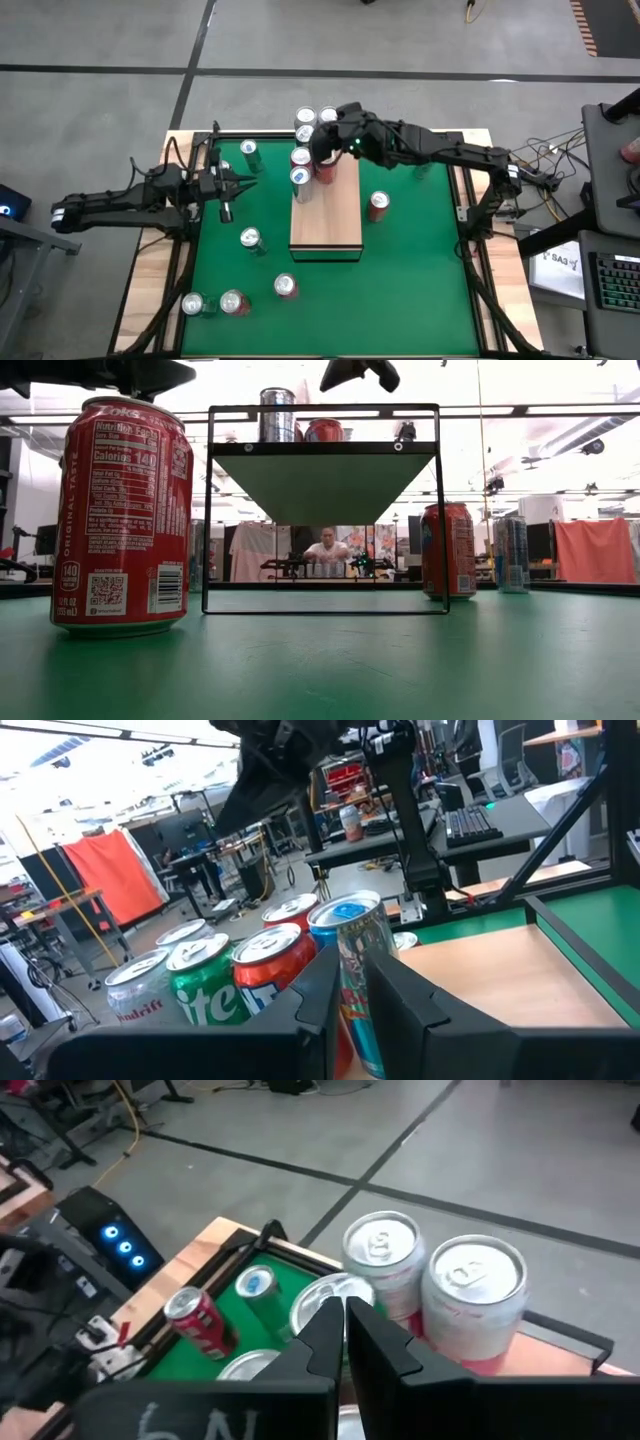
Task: Place canned beverage on shelf
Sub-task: Adjust the cans on the shelf
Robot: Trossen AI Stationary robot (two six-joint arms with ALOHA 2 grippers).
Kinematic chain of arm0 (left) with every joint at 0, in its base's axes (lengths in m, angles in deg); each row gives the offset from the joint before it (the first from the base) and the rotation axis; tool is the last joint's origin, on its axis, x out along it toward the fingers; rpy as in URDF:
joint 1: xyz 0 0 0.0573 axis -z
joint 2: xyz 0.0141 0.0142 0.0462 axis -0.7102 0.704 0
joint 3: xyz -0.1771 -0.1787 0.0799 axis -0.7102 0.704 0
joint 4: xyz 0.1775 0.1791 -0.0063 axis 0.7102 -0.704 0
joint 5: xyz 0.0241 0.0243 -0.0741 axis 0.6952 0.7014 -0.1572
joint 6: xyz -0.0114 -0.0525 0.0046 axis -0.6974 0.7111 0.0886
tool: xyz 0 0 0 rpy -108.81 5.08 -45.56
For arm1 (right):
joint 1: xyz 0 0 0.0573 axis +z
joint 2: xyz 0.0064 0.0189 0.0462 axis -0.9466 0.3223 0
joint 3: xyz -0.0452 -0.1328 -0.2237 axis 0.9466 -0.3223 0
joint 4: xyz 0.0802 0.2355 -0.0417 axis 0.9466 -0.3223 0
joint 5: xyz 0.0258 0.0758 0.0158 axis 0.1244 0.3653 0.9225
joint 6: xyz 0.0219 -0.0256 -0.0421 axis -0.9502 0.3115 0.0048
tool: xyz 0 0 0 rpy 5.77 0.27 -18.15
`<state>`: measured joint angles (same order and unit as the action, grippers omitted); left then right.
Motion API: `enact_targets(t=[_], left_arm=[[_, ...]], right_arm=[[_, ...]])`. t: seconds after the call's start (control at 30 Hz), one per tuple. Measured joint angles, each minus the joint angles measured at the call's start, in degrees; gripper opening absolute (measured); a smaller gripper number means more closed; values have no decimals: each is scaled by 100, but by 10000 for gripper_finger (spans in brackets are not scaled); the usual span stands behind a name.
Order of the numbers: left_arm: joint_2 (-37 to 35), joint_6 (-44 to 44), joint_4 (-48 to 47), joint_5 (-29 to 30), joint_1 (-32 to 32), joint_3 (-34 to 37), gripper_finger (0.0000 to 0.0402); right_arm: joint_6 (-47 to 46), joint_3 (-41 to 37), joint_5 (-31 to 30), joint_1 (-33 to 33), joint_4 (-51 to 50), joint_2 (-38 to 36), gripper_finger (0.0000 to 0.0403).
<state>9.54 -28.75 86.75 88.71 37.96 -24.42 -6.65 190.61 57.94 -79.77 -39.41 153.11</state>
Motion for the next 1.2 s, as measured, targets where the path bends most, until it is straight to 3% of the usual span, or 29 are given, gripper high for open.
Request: enact_targets(t=[0.27, 1.2], left_arm=[[-11, -84, 53, 0, 0, 0, 37], [-22, -125, 29, 0, 0, 0, 37]], right_arm=[[168, -42, 22, -321, 12, 77, 9], [107, -42, 402, -543, 66, 848, 9]])
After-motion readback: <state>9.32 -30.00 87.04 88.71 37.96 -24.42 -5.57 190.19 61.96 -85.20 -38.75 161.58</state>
